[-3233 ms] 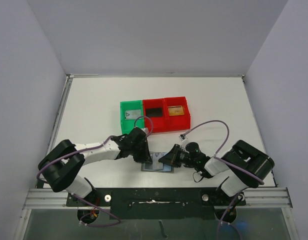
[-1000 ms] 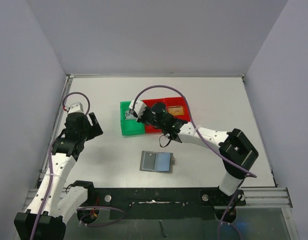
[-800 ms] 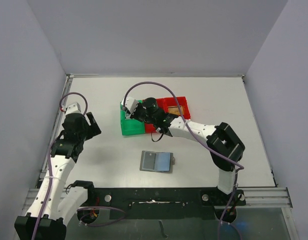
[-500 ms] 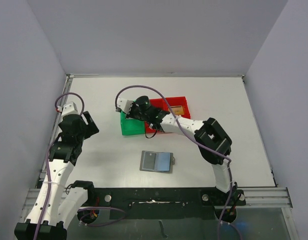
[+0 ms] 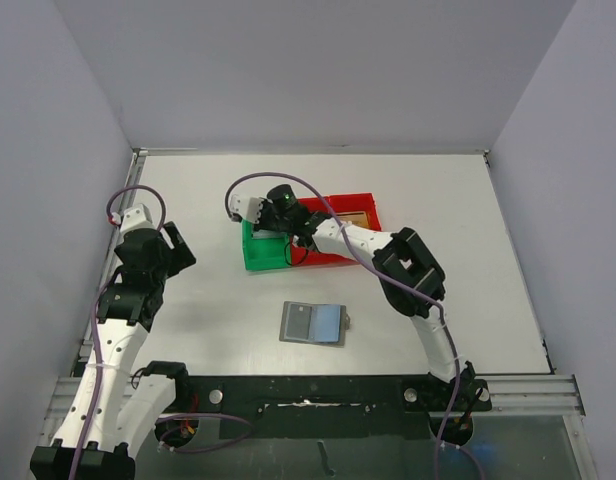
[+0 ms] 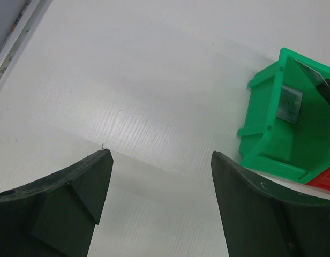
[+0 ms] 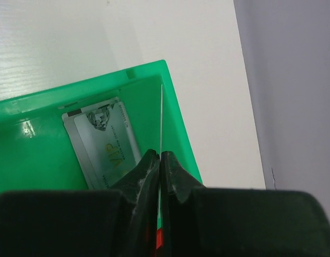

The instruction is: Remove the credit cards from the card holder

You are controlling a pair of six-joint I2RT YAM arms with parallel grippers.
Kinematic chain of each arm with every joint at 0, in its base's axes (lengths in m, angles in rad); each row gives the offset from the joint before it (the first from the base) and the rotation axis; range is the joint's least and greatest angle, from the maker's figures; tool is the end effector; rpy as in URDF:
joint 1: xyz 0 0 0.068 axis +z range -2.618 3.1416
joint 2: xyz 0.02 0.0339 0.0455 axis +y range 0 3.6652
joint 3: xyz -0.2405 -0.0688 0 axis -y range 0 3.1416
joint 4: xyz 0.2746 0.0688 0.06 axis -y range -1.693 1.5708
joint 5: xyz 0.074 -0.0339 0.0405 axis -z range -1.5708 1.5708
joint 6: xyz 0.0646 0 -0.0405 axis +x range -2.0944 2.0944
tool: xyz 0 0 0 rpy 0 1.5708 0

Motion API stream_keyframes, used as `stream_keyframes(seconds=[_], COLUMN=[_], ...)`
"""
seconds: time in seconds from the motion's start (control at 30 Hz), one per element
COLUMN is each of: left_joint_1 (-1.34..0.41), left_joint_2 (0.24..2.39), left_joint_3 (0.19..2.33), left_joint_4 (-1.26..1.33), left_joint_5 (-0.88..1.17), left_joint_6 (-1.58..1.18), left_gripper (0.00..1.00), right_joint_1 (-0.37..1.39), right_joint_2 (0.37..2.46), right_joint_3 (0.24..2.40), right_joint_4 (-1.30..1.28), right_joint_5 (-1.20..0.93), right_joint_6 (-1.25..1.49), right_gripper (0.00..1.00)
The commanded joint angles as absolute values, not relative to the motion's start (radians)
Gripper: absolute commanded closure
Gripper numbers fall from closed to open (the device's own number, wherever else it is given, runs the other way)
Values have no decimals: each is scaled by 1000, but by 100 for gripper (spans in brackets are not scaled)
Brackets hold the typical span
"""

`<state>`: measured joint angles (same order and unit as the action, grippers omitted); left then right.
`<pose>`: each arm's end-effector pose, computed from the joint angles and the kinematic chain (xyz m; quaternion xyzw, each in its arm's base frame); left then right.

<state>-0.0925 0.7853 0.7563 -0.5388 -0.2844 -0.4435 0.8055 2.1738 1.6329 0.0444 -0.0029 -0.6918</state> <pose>0.2415 -0.0042 0.2624 -0.2186 0.8428 -0.0062 0.4918 0.3771 0.3928 0.1556 -0.5853 0.6289 0.0303 0.5108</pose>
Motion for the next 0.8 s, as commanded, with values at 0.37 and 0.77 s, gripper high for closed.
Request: stream_keyframes(seconds=[0.37,0.77], left_joint_1=[-80,-76], left_joint_2=[768,762], left_joint_3=[760,760], left_joint_4=[-482,-482], left_joint_5=[-294,-298], left_joint_6=[-449,-450], left_gripper=[25,25], right_joint_1=[818,835], right_joint_2=[2274,2348], right_joint_3=[1783,1842], right_joint_4=[-40,-74], right_joint_5=[70,118], right_joint_6=[-799,-832], right_gripper=[99,95])
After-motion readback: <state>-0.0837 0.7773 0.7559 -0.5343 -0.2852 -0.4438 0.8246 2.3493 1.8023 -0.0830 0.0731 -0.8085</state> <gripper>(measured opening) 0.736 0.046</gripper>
